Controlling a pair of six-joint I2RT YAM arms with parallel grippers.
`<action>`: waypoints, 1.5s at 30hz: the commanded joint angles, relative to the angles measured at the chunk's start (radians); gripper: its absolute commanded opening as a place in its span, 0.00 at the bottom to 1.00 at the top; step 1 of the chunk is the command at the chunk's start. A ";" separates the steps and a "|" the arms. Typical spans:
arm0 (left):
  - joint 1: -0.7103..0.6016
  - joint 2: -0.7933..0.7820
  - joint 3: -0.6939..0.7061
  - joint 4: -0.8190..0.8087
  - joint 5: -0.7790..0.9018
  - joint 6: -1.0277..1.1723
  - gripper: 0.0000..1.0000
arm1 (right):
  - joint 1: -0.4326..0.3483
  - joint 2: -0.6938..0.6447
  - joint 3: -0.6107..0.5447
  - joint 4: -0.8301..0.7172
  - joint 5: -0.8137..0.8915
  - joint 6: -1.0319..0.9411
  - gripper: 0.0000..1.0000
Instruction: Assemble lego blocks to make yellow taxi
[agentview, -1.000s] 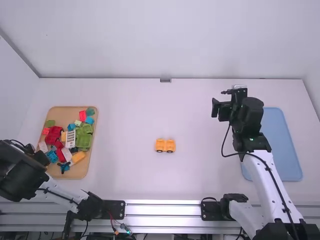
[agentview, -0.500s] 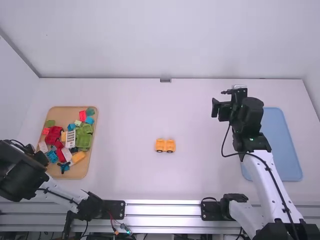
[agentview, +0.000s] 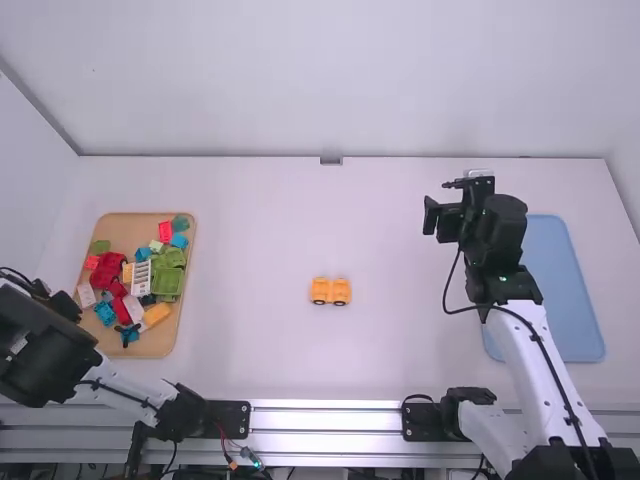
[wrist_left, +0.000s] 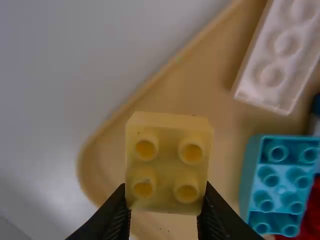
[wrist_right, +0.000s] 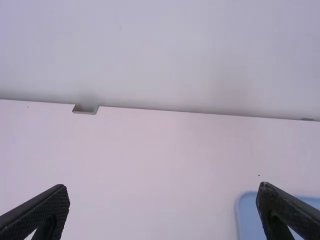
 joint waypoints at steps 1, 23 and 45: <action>-0.031 -0.106 0.025 -0.006 0.071 -0.018 0.04 | 0.001 0.008 0.031 0.003 -0.003 0.003 0.99; -1.061 -0.253 0.025 -0.046 0.072 0.546 0.01 | 0.001 0.008 0.031 -0.005 0.006 0.003 0.98; -1.379 0.052 0.022 -0.144 0.168 0.927 0.01 | 0.000 0.008 0.031 -0.009 0.005 0.003 0.99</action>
